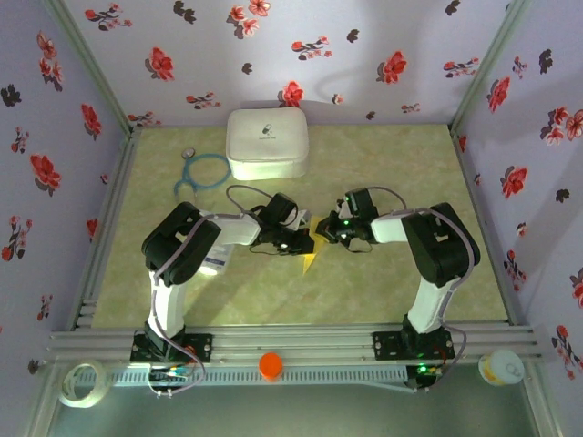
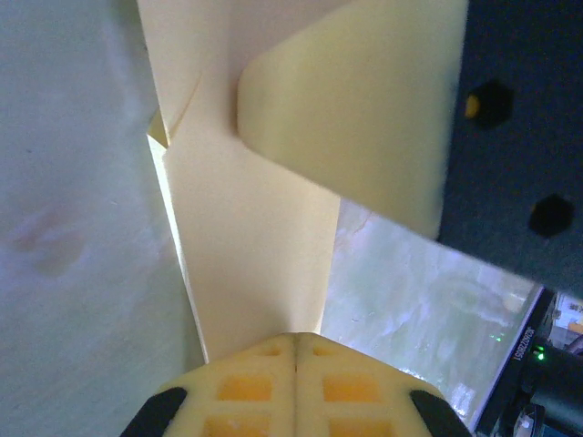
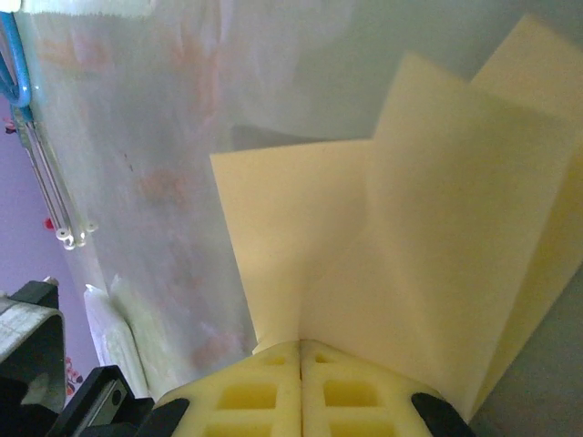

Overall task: Fold a paper plane with a square sheet of paper (pick it up from the middle)
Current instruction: Fold the wing for the fifth time at the center of the table.

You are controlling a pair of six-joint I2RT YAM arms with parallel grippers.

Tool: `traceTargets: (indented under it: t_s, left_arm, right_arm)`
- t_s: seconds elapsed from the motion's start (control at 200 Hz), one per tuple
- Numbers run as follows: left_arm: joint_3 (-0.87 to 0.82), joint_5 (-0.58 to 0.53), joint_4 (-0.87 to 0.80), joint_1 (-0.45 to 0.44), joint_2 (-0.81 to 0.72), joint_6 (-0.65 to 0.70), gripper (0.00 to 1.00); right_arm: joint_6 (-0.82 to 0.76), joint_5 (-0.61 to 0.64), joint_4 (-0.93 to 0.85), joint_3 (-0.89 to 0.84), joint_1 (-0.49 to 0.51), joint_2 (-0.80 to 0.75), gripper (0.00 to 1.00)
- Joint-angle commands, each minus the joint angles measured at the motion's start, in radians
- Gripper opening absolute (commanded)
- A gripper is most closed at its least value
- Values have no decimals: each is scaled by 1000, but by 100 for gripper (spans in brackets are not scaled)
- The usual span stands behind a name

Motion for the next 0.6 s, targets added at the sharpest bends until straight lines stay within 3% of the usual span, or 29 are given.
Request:
traceTargets:
  t_s: [0.0,0.275,0.595]
  left_arm:
    - [-49,-51,-165,-10,58,35,0]
    - [-46,-53,-170,-10,58,34,0]
    - [-43,-51,-176,-10,64,39,0]
  right_arm:
    - [-17,78,-6,23,-46,36,9]
    - [-48,130,-112,82,-85,46,9]
    - [-11,103,-41,90,-153,75,9]
